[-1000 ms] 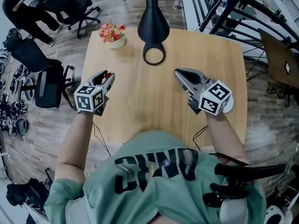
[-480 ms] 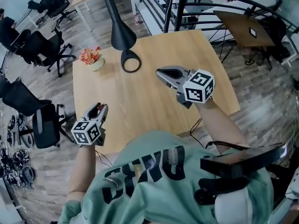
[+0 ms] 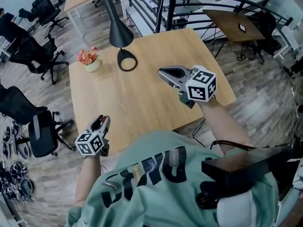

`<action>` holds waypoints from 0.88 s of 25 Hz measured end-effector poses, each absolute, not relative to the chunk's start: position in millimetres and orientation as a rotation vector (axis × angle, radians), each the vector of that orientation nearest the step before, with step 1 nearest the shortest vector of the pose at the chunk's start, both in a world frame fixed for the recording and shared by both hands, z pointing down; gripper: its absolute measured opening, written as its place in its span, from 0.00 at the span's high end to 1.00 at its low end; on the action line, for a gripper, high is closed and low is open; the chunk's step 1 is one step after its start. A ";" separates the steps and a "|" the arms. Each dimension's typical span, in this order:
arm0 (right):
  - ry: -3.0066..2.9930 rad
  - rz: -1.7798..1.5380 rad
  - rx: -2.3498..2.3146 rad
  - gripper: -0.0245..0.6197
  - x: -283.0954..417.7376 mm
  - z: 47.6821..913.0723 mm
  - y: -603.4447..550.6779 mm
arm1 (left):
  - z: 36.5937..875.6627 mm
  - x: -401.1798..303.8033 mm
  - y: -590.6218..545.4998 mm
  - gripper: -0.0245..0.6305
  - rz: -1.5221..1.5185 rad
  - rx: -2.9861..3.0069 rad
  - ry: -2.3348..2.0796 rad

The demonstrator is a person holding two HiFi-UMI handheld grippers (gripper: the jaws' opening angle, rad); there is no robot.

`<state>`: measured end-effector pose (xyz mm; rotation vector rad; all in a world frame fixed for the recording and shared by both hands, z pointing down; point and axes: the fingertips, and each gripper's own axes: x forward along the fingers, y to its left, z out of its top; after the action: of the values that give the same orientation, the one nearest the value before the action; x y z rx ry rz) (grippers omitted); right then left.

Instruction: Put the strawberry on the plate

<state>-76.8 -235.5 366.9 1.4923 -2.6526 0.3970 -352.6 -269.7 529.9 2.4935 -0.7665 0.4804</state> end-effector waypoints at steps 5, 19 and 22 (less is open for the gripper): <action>-2.680 0.372 1.482 0.95 -51.5 362.7 -222.9 | 527.0 -331.8 -257.7 0.73 0.451 2.476 -0.800; -2.723 0.426 1.447 0.95 205.3 398.5 -124.5 | 501.4 -54.7 -156.3 0.73 0.415 2.480 -0.790; -2.718 0.473 1.483 0.95 242.1 406.9 -110.3 | 498.7 -15.6 -141.7 0.73 0.471 2.508 -0.747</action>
<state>242.1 -110.3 406.9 1.4826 -2.7181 0.4733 -15.6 -141.7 498.7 2.5075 -0.7473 0.4707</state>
